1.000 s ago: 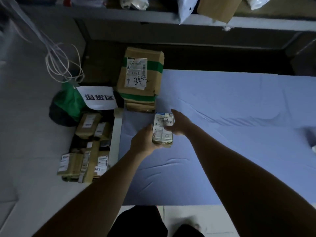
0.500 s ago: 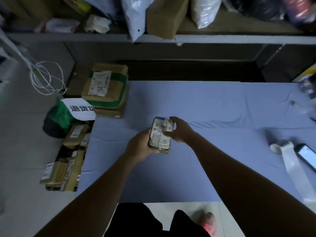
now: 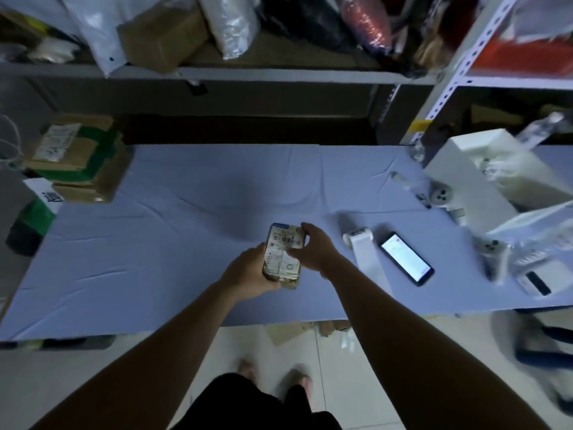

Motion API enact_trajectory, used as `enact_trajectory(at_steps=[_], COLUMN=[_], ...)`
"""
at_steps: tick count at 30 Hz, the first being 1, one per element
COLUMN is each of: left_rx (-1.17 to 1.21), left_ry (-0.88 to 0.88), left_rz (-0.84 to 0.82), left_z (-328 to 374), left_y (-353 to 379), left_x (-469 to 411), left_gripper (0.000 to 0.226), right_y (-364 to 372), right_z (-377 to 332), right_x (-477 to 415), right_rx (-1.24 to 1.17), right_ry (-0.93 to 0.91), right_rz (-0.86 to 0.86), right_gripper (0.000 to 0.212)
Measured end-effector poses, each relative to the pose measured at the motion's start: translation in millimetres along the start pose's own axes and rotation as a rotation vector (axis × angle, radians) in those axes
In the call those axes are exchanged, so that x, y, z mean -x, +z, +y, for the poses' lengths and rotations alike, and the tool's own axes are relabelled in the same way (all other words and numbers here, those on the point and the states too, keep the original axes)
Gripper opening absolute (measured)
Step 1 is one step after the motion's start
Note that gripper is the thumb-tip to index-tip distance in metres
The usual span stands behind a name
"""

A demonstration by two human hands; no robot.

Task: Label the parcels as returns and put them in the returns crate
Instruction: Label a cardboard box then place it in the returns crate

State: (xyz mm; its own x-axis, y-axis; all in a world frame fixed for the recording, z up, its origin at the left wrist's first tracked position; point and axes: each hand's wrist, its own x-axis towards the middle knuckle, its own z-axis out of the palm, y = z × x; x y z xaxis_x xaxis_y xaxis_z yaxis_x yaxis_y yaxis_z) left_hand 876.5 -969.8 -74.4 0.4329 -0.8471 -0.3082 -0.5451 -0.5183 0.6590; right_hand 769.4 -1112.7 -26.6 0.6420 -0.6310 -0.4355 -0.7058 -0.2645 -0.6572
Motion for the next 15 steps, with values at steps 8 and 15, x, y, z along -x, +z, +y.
enact_trajectory(at_steps=[8,15], left_rx=[0.095,0.081], left_ry=[-0.103,-0.254], left_rz=[-0.09,-0.024], left_z=[61,80], left_y=[63,123], left_x=[-20,-26], left_gripper=[0.061,0.051], right_y=[-31,-33], right_z=[68,125], right_x=[22,18], right_rx=[-0.016,-0.018], right_ry=[0.105,0.104], right_rz=[0.117,0.117], right_gripper=[0.071,0.071])
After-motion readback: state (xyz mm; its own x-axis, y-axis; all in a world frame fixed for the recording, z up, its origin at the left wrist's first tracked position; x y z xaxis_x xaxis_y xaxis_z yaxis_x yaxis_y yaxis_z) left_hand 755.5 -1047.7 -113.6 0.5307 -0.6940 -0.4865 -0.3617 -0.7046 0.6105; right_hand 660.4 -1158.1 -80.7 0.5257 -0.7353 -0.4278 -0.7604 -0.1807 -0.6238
